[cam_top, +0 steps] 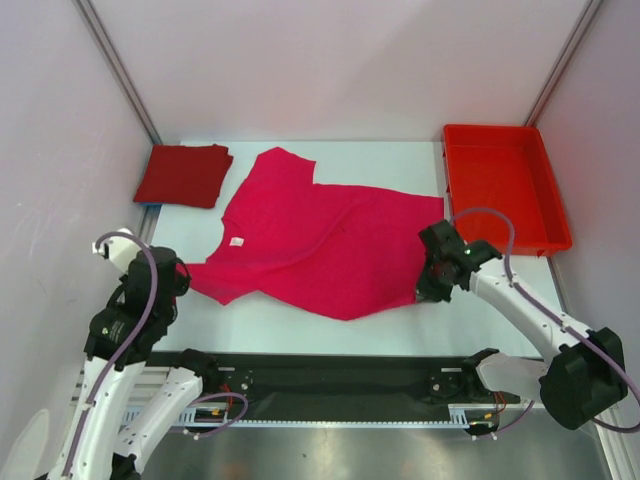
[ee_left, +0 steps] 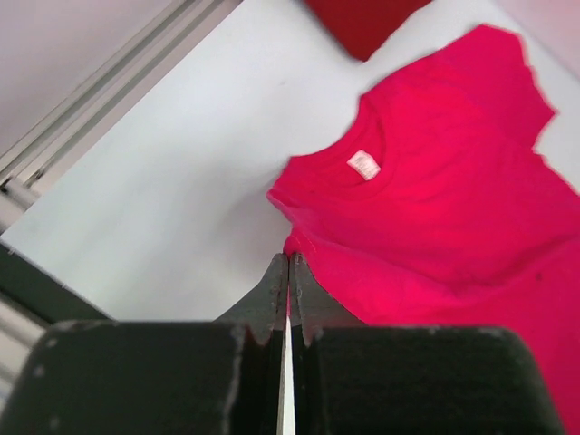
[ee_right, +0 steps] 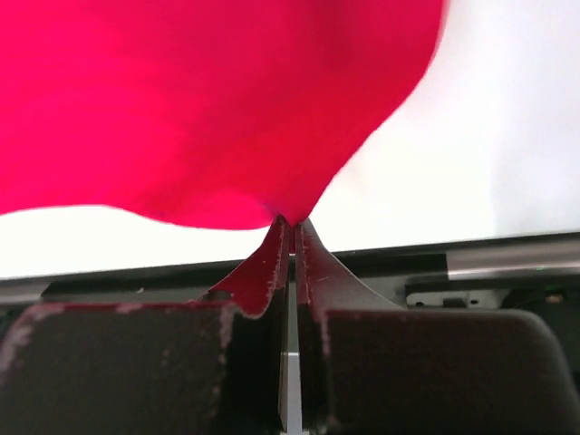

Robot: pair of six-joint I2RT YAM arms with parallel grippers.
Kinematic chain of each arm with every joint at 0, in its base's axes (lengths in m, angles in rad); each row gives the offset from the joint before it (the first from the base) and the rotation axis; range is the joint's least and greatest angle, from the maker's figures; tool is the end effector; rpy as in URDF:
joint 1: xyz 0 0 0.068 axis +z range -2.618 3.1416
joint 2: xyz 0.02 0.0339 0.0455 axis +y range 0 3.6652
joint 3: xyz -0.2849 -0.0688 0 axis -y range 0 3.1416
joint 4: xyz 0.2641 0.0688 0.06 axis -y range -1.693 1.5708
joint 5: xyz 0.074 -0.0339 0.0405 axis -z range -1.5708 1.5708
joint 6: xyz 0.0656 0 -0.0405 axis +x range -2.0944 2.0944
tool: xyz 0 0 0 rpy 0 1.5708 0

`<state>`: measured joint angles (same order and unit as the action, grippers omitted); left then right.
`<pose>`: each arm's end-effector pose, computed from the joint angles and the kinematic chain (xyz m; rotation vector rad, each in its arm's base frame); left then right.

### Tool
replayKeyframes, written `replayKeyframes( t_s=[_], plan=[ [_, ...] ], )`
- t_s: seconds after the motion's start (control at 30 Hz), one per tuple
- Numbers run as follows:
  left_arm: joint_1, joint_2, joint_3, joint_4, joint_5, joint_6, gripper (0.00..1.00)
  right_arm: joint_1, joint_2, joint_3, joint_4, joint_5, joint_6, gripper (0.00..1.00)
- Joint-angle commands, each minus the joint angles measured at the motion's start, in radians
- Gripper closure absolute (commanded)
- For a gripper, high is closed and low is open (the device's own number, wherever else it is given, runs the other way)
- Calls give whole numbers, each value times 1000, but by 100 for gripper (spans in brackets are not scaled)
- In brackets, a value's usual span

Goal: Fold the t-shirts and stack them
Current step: Flatten the tshirt out

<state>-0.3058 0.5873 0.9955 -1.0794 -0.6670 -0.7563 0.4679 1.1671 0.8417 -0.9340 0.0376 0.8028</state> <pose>0.1073 0.0087 0.3532 -0.7939 1.9260 0.1114 0.1977 0.0971 0.2151 0.4851 2.8190 0.2232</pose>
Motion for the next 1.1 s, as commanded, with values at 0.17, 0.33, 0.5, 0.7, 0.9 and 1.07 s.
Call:
replayKeyframes(
  t_s=[0.17,0.33,0.5,0.7,0.9,1.07],
  plan=[
    [-3,-37,141,213,75,215,100,-93,28,431,-206,39,-344,100],
    [-3,17,305,311,46,317,100,-135,88,826,-287,30,-439,100],
    [-3,101,567,438,29,420,100,-138,176,1187,-373,2,-462,100],
    [-4,193,885,532,66,495,100,-140,194,1588,-450,-65,-427,100],
    [-4,181,1038,685,194,549,99,-140,-19,1522,-273,-157,-363,100],
    [-4,201,1129,791,300,548,100,-140,-75,1548,-238,-169,-315,100]
  ],
)
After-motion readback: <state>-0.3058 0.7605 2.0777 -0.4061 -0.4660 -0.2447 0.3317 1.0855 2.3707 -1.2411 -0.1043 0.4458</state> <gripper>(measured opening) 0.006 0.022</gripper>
